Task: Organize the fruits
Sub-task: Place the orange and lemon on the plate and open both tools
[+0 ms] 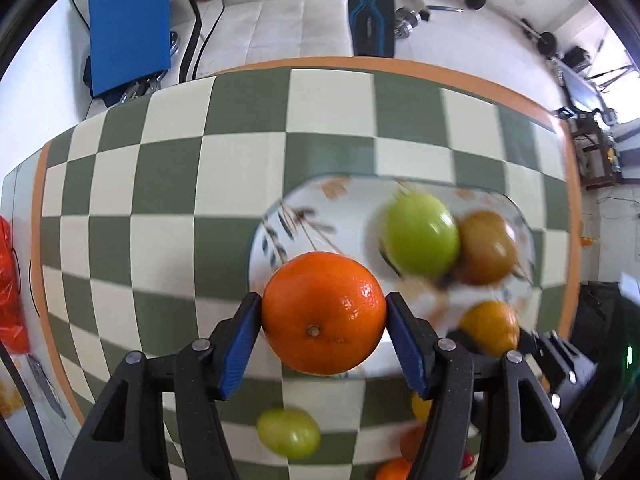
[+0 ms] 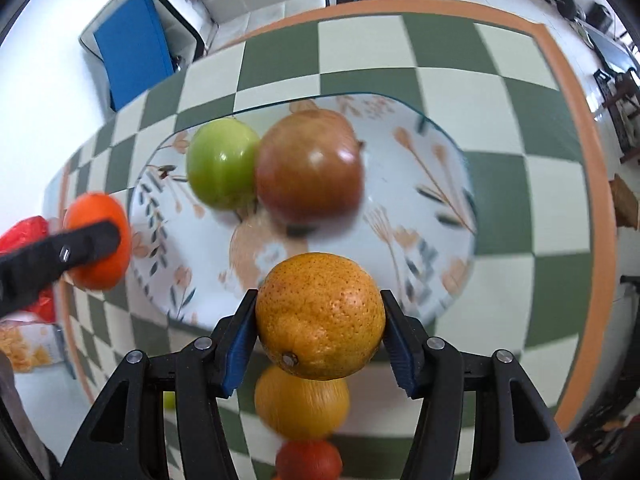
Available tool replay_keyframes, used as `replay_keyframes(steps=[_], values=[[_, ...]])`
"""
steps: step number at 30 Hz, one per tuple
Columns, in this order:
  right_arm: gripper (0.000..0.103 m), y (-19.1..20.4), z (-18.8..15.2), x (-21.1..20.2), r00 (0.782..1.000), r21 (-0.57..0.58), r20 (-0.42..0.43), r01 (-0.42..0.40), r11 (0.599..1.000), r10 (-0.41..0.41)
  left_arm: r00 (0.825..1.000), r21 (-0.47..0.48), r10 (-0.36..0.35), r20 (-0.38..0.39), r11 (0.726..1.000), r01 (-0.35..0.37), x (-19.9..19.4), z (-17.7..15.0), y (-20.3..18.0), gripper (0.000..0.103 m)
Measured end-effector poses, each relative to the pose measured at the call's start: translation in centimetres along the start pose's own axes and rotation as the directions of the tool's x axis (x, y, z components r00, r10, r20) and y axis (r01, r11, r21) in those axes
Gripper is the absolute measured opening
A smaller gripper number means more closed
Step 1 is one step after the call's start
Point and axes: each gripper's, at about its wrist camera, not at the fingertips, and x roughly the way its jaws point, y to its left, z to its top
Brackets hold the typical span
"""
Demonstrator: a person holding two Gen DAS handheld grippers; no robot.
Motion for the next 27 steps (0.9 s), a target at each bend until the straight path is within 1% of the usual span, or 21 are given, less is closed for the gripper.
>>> replay_keyframes(steps=[1, 3, 6, 8, 14, 17, 19, 20, 21, 22, 23, 24, 27], values=[[0.061, 0.8, 0.7, 1.0, 1.0, -0.002, -0.005, 0.007, 1.0, -0.007, 1.0, -0.004, 0.003, -0.004, 1.0, -0.003, 0.7, 0.6, 0.1, 0.06], [0.061, 1.2, 1.3, 1.6, 1.0, -0.015, -0.015, 0.021, 1.0, -0.021, 1.0, -0.008, -0.002, -0.024, 1.0, 0.002, 1.7, 1.8, 0.1, 0.06], [0.061, 1.8, 1.6, 2.8, 0.998, -0.028, -0.04, 0.04, 0.999, -0.041, 0.999, -0.006, -0.003, -0.047, 1.0, 0.002, 3.1, 2.9, 0.0, 0.061], [0.061, 2.0, 1.7, 3.5, 0.998, -0.03, -0.043, 0.054, 0.998, -0.055, 0.998, 0.005, 0.011, -0.061, 1.0, -0.011, 4.0, 3.5, -0.1, 0.061], [0.062, 1.8, 2.3, 3.8, 0.998, -0.015, -0.044, 0.054, 0.998, -0.054, 0.997, 0.008, 0.021, -0.077, 1.0, -0.02, 5.1, 3.7, -0.3, 0.062], [0.072, 1.4, 2.4, 3.3, 0.998, -0.003, -0.039, 0.055, 0.998, -0.055, 0.997, 0.0, 0.017, -0.077, 1.0, -0.017, 5.0, 3.7, -0.2, 0.062], [0.081, 0.7, 2.3, 2.7, 0.998, 0.01, -0.038, 0.052, 0.999, -0.052, 0.998, -0.005, 0.017, -0.061, 1.0, -0.017, 4.7, 3.7, 0.0, 0.064], [0.082, 0.4, 2.1, 2.2, 0.998, 0.012, -0.032, 0.054, 0.998, -0.054, 0.999, -0.011, 0.011, -0.05, 1.0, -0.012, 4.3, 3.7, 0.1, 0.069], [0.082, 0.2, 2.1, 1.7, 0.998, 0.011, -0.023, 0.061, 0.998, -0.06, 0.999, -0.016, 0.005, -0.043, 1.0, -0.006, 3.9, 3.6, 0.1, 0.081], [0.084, 0.0, 1.9, 1.3, 0.998, 0.009, -0.016, 0.068, 0.998, -0.068, 0.999, -0.021, -0.002, -0.04, 1.0, 0.001, 3.6, 3.6, 0.3, 0.088], [0.087, -0.1, 1.8, 0.8, 0.996, 0.01, -0.005, 0.086, 0.996, -0.086, 0.999, -0.024, -0.009, -0.04, 1.0, 0.008, 3.3, 3.5, 0.5, 0.091], [0.094, -0.3, 1.6, 0.4, 0.995, 0.012, 0.003, 0.097, 0.995, -0.097, 0.999, -0.026, -0.008, -0.036, 1.0, 0.007, 2.9, 3.3, 0.6, 0.091], [0.095, -0.6, 0.9, -0.9, 0.993, 0.029, 0.023, 0.116, 0.993, -0.117, 1.0, -0.025, 0.012, 0.004, 1.0, -0.012, 1.4, 2.0, 0.8, 0.091]])
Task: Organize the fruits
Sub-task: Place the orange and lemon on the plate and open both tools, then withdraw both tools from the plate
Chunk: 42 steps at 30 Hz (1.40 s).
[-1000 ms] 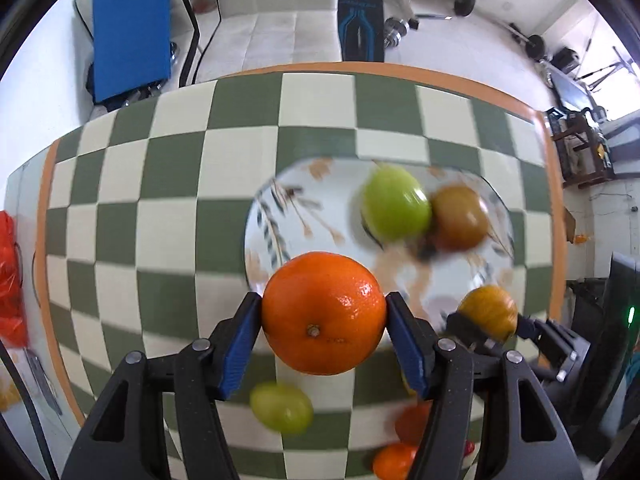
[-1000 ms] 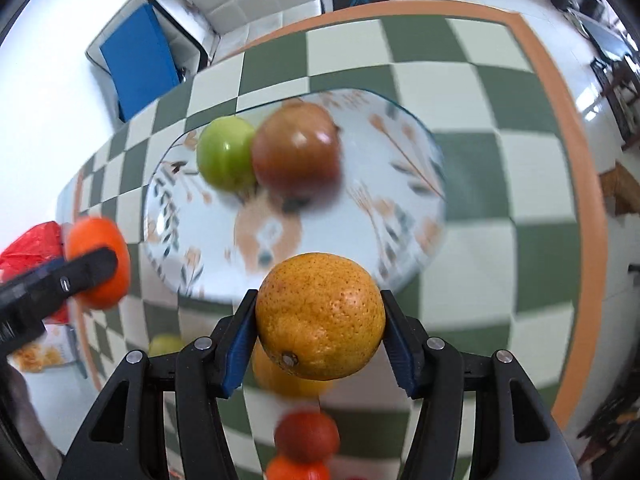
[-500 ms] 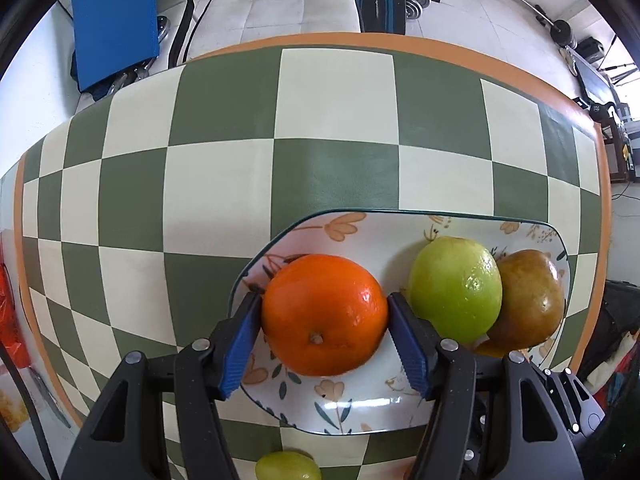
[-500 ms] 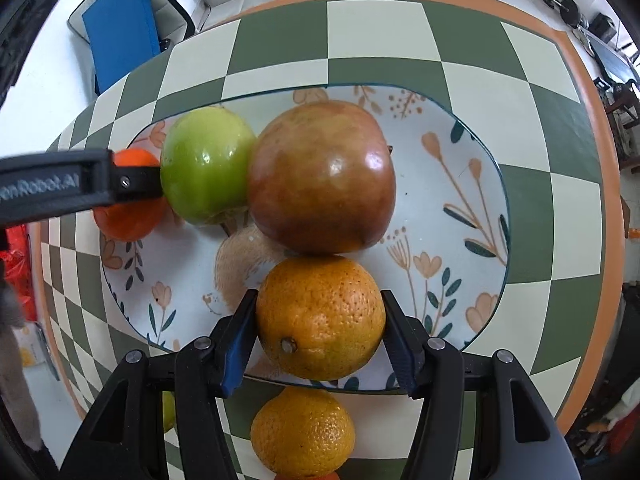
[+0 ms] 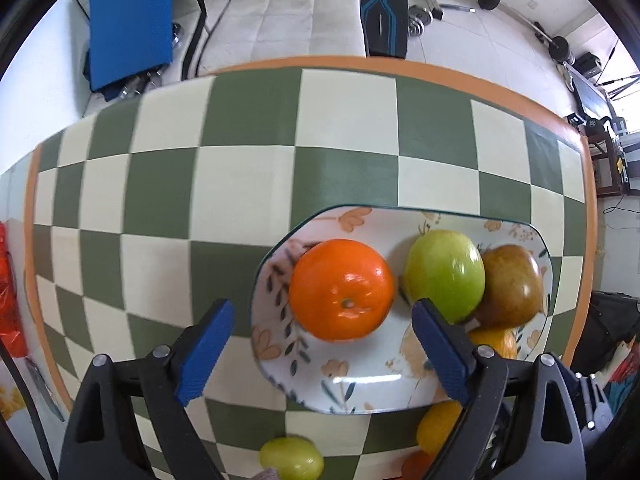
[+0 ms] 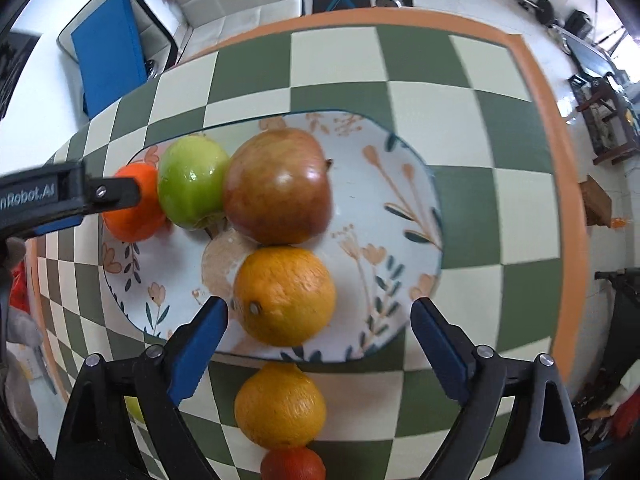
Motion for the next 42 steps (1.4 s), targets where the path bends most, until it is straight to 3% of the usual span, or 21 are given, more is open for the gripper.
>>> replay_keyframes(steps=[4, 8, 21, 29, 33, 42], values=[[0.095, -0.4, -1.4, -2.2, 0.999, -0.003, 0.04, 0.016, 1.0, -0.016, 0.995, -0.001, 0.039, 0.094, 0.999, -0.039, -3.0, -3.0, 0.3, 0.091], [0.095, -0.4, -3.4, -5.0, 0.993, -0.016, 0.105, 0.048, 0.999, -0.047, 0.977, 0.015, 0.089, 0.193, 0.996, -0.093, -6.1, -6.9, 0.1, 0.091], [0.095, 0.6, -10.5, -14.7, 0.962, -0.039, 0.273, 0.036, 0.999, -0.024, 0.934, 0.027, 0.064, 0.351, 0.997, -0.078, -14.0, -16.8, -0.1, 0.091], [0.095, 0.6, -13.7, -20.3, 0.936, -0.043, 0.351, 0.029, 0.999, -0.012, 0.906, 0.029, 0.043, 0.421, 0.998, -0.061, -18.3, -19.9, -0.3, 0.091], [0.095, 0.8, -14.9, -22.2, 0.927, -0.042, 0.375, 0.029, 0.999, -0.011, 0.88, 0.038, 0.065, 0.47, 0.995, -0.094, -19.9, -21.0, -0.7, 0.091], [0.095, 0.9, -16.6, -23.8, 0.919, -0.033, 0.393, 0.0, 0.999, 0.013, 0.881, 0.043, 0.044, 0.472, 0.996, -0.073, -20.7, -22.0, -1.0, 0.091]])
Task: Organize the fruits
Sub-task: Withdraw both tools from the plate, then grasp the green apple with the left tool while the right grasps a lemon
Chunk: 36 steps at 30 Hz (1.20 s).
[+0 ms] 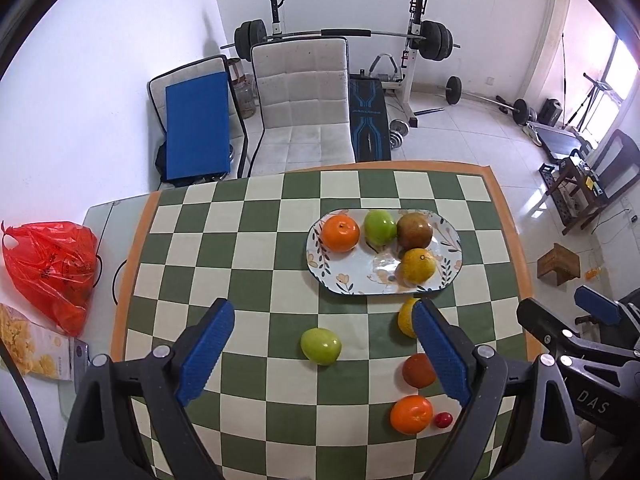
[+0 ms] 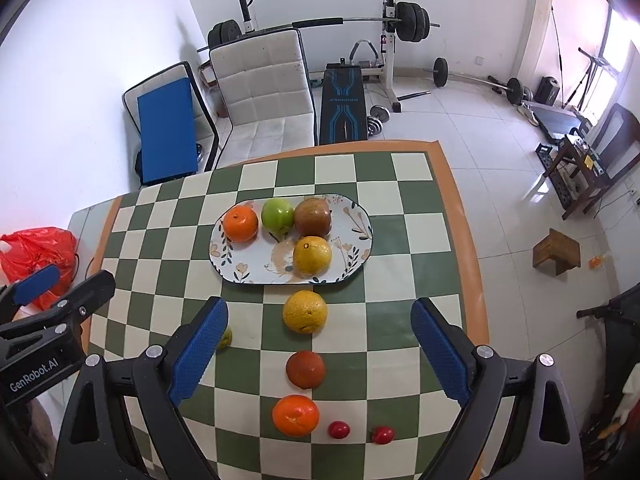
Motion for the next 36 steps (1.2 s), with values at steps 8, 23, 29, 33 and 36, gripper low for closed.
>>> replay_keyframes(steps=[8, 23, 29, 33, 36], values=[[0.097, -1.8, -0.2, 4.5, 0.996, 0.065, -0.075, -0.044, 0.997, 0.049, 0.992, -0.028, 0.044, -0.122, 0.998, -0.048, 5.6, -0.1, 0.9, 0.103], [0.072, -0.3, -3.1, 27.5, 0.885, 0.109, -0.435, -0.128, 0.986, 0.163, 0.785, -0.429, -0.209, -0.583, 0.9, -0.079, 23.3, -7.2, 6.5, 0.103], [0.066, -0.2, -4.4, 27.6, 0.887, 0.039, -0.446, -0.117, 0.992, 0.122, 0.768, -0.555, -0.336, -0.546, 0.831, -0.031, 25.8, -8.3, 6.3, 0.09], [0.066, -1.8, -5.6, 26.1, 0.883, 0.035, -0.459, -0.092, 0.995, 0.098, 0.763, -0.463, -0.286, -0.579, 0.886, -0.019, 26.8, -8.2, 4.5, 0.055], [0.066, -3.0, -6.7, 25.5, 0.879, 0.041, -0.469, -0.072, 0.997, 0.083, 0.785, -0.366, -0.223, -0.578, 0.931, -0.005, 25.7, -8.4, 2.9, 0.054]])
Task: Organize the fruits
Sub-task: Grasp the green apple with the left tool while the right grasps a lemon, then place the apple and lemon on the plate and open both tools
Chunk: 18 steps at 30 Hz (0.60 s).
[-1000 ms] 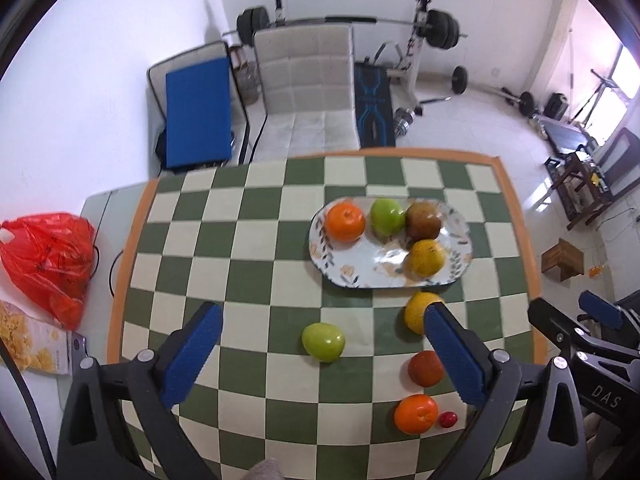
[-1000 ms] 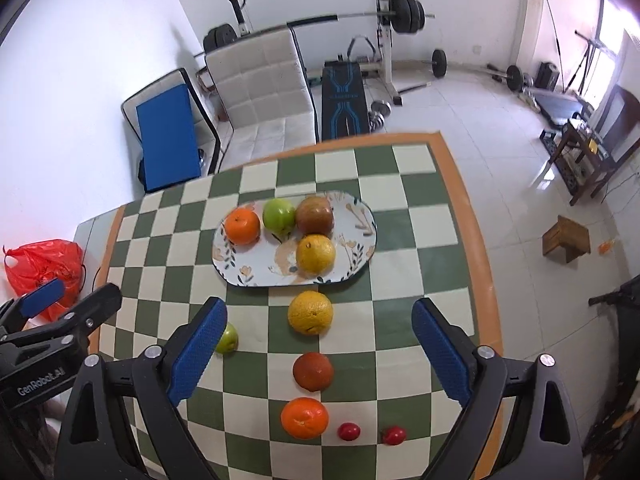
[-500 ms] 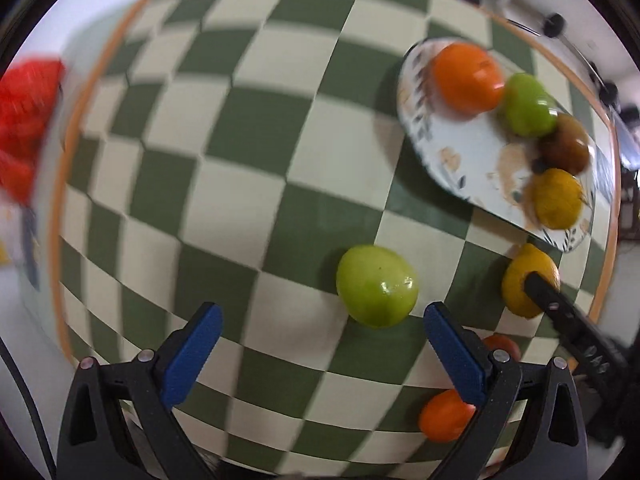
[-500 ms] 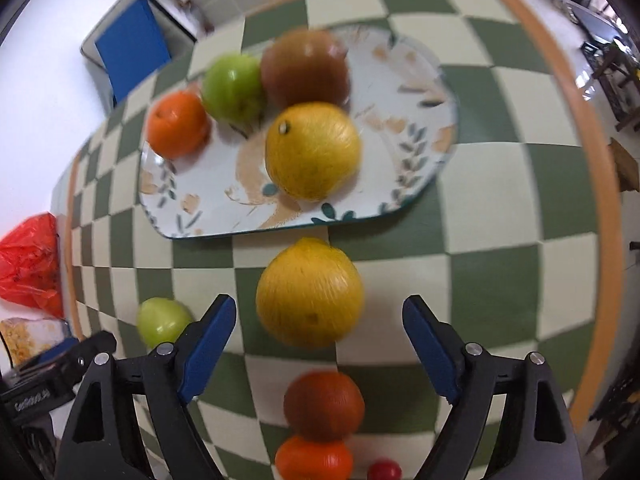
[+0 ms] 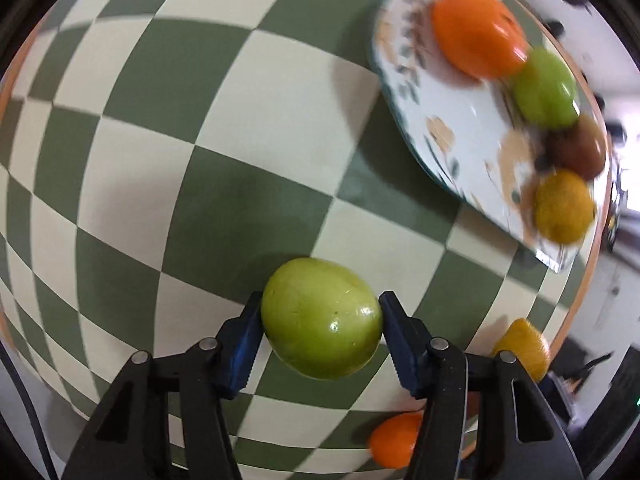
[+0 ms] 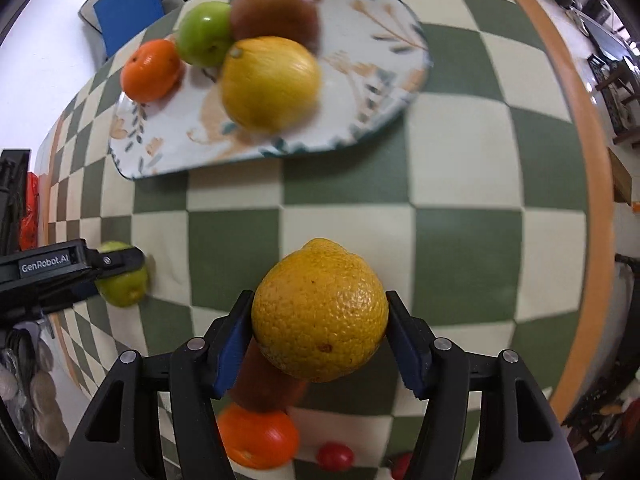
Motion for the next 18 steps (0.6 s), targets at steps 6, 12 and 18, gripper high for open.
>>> replay_keyframes(steps=[6, 12, 18], values=[[0.066, -1.3, -1.7, 1.2, 1.0, 0.02, -0.022, 0.005, 1.0, -0.005, 0.991, 0.199, 0.133, 0.034, 0.97, -0.137, 1.1, -4.5, -2.8, 0.054], [0.066, -1.1, -1.9, 1.3, 1.0, 0.024, -0.001, -0.002, 1.0, 0.002, 0.981, 0.266, 0.178, 0.083, 0.944, -0.194, 1.3, -6.6, -4.5, 0.054], [0.065, -1.1, -1.1, 0.2, 0.998, 0.072, 0.014, -0.065, 0.995, 0.064, 0.989, 0.25, 0.104, 0.108, 0.96, -0.128, -2.3, -6.0, -5.0, 0.054]])
